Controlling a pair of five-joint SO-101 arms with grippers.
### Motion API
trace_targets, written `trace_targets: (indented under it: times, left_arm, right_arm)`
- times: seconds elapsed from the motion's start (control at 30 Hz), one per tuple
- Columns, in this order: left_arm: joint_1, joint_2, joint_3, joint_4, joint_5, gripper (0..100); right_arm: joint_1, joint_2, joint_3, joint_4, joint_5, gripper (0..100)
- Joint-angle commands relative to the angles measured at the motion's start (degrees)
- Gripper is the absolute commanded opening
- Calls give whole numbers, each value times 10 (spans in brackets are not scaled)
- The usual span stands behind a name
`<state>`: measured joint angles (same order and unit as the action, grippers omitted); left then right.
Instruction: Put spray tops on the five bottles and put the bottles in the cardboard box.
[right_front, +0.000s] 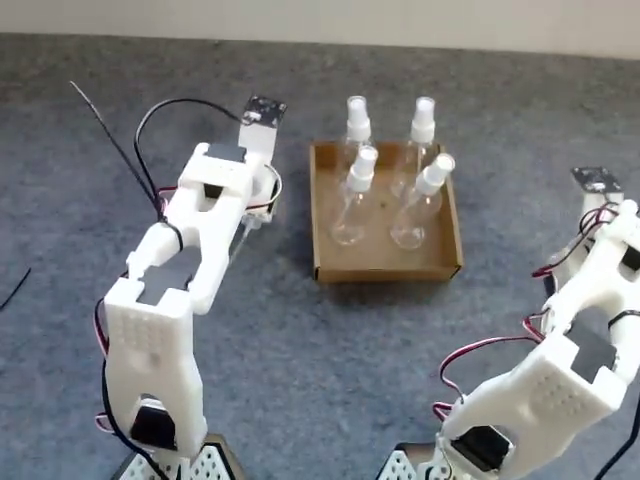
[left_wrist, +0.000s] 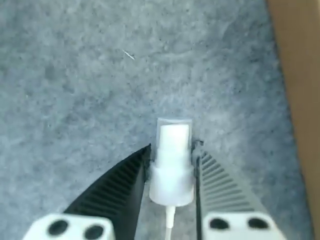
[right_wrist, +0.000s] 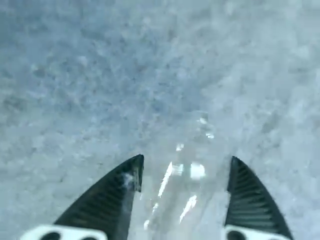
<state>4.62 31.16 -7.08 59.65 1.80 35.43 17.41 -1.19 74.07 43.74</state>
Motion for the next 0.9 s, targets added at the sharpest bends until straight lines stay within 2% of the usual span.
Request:
trace_targets:
  times: [0.0,0.07,0.33,0.6,0.87]
  left_arm:
    - [-13,-10,-19,16,-1,66]
    - [-13,-14,-18,16,-2,66]
    - [-13,-64,28,12,-3,67]
    - [-28,-65,36,12,-3,68]
    - [-28,-65,37,13,-17,67]
  right_arm:
    - [7,-7,-56,44,-23,321]
    - [7,-7,-61,49,-25,356]
    - [-5,12,3,22,-78,355]
    - [-17,42,7,-13,-105,220]
    - [-34,42,-39,-13,-103,185]
